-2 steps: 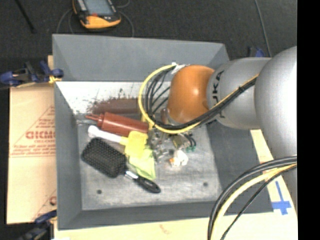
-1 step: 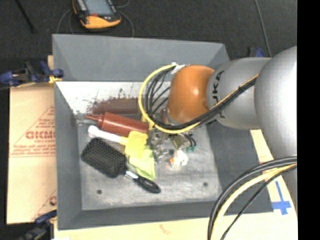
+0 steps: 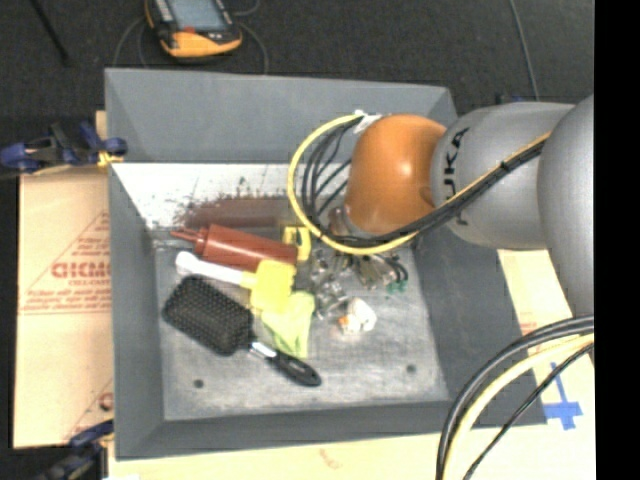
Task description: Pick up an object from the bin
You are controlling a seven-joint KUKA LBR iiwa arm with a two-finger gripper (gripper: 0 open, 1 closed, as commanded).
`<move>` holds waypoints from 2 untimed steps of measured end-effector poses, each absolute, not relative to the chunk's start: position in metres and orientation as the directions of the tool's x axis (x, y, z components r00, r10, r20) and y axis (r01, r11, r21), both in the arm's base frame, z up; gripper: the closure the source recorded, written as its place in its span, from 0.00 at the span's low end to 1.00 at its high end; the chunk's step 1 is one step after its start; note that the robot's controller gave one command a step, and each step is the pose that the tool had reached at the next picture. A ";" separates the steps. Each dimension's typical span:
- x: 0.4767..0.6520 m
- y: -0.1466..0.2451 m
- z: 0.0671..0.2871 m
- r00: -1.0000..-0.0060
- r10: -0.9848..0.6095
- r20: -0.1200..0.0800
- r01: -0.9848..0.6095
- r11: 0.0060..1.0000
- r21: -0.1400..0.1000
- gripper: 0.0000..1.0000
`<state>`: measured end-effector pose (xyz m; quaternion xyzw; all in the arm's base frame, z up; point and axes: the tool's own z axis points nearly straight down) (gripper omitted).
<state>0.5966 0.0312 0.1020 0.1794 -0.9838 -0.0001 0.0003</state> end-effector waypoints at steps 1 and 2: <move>0.599 0.046 0.169 -0.886 -0.463 0.000 -0.463 0.886 -0.001 1.00; 0.621 0.006 0.239 -0.860 -0.510 -0.003 -0.510 0.860 -0.001 1.00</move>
Offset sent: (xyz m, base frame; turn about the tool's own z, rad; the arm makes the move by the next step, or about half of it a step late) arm 0.0402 -0.0651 0.1821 -0.1921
